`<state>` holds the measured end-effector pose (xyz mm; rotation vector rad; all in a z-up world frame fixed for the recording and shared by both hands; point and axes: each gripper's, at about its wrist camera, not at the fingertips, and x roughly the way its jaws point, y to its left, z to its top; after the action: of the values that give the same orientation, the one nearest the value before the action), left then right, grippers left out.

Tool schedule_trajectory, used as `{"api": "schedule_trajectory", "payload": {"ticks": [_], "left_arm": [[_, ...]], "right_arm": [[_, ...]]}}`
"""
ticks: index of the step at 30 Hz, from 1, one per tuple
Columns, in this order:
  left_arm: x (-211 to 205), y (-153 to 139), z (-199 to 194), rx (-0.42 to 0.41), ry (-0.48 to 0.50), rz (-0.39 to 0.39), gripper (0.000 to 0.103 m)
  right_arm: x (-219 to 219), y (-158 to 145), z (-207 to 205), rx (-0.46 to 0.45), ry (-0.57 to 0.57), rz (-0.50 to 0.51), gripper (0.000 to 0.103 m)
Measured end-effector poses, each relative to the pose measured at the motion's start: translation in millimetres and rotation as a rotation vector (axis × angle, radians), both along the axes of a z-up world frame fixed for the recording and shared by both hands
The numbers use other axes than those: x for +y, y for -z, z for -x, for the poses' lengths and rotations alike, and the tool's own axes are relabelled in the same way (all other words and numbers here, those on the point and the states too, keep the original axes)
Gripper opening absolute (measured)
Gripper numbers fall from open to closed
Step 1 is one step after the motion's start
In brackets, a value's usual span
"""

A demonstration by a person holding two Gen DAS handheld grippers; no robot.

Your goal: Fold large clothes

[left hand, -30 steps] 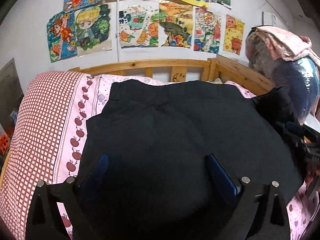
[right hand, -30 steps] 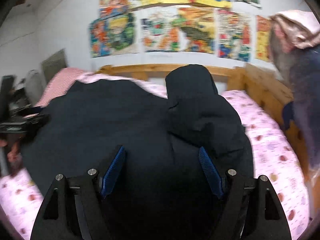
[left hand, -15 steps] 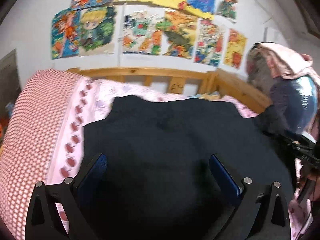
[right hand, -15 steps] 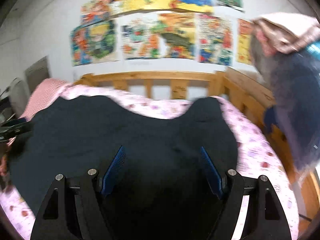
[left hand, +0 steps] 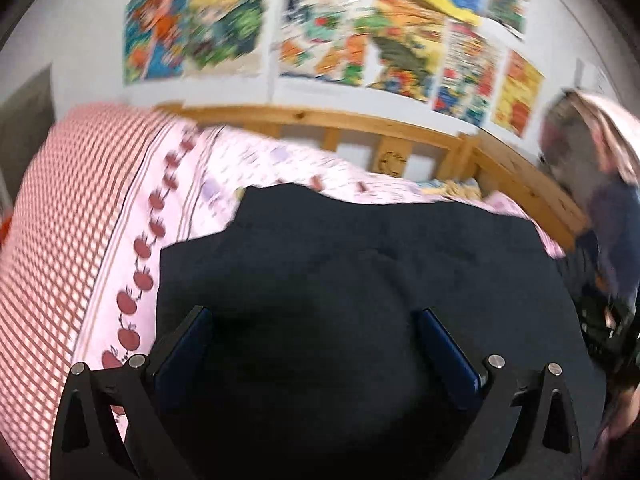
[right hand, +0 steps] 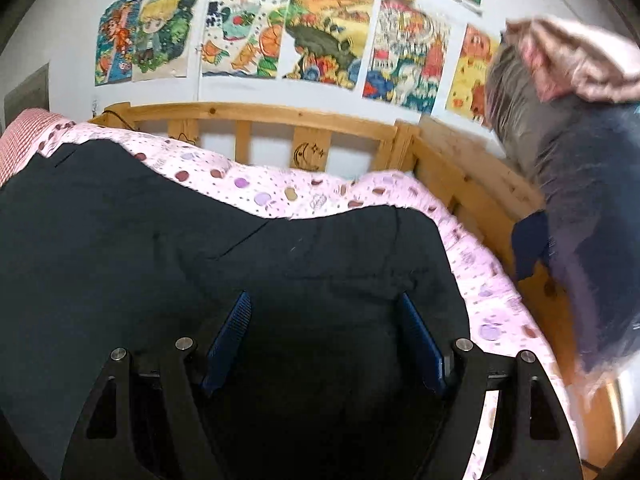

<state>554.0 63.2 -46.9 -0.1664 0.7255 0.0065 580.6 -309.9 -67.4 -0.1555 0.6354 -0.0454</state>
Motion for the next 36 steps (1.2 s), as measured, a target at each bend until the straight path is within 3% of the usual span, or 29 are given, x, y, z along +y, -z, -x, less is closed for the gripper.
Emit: {"api": "schedule_trajectory", "payload": {"ticks": [5, 11, 22, 25, 28, 36], "left_arm": [[24, 24, -24, 0.068, -0.078, 0.077, 0.103], [45, 55, -36, 0.109, -0.095, 0.215, 0.103], [45, 65, -30, 0.086, -0.095, 0.242, 0.103], [46, 68, -20, 0.072, -0.093, 0.25, 0.103], [48, 68, -12, 0.047, -0.085, 0.271, 0.103], [59, 67, 12, -0.024, -0.078, 0.346, 0.103]], "right_arm": [[-7, 23, -15, 0.04, -0.007, -0.07, 0.079], [-27, 58, -24, 0.076, -0.028, -0.207, 0.084], [-27, 70, -15, 0.032, -0.023, -0.222, 0.085], [-29, 66, -4, -0.016, -0.028, -0.236, 0.085], [-43, 62, 14, -0.099, -0.057, -0.323, 0.09], [-77, 59, 50, -0.249, -0.052, -0.507, 0.09]]}}
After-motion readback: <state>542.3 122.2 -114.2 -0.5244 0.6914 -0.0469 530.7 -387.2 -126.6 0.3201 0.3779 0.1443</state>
